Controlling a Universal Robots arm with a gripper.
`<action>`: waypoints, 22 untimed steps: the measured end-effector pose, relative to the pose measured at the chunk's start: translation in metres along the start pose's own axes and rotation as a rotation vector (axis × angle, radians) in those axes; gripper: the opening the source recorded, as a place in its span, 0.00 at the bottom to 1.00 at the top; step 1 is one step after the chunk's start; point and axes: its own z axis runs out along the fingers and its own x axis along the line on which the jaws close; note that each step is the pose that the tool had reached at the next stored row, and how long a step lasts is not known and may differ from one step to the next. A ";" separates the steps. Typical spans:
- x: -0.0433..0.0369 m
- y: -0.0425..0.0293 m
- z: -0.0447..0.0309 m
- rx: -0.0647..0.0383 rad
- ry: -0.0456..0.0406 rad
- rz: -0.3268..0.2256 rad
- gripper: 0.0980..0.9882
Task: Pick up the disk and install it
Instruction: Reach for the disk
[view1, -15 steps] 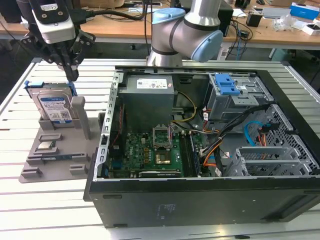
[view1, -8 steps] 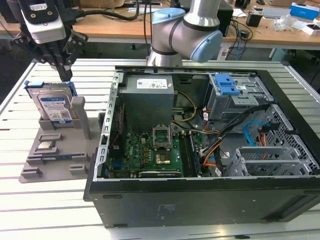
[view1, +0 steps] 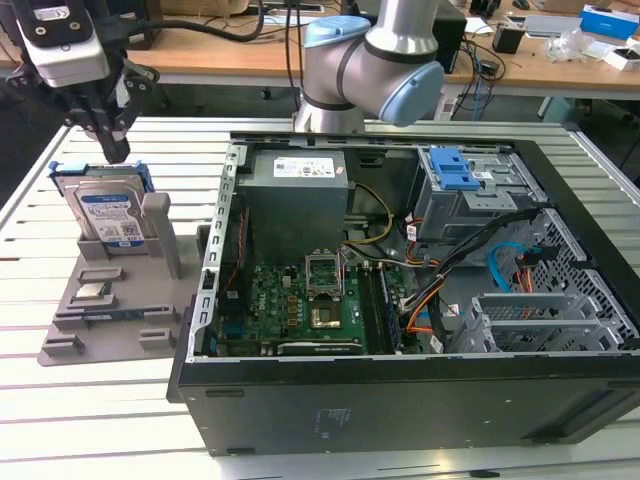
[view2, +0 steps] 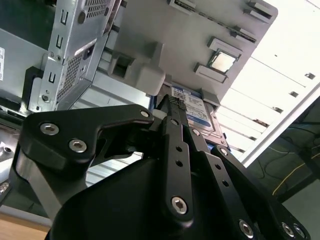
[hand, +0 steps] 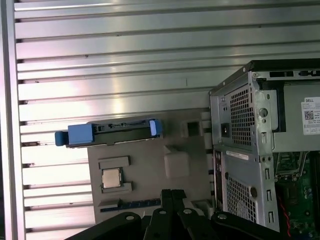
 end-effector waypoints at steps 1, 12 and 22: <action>0.0027 -0.0002 0.0000 0.000 0.0000 0.000 0.01; 0.0259 -0.0019 -0.0002 0.000 0.0000 0.000 0.01; 0.0527 -0.0039 -0.0004 0.000 0.0000 0.000 0.01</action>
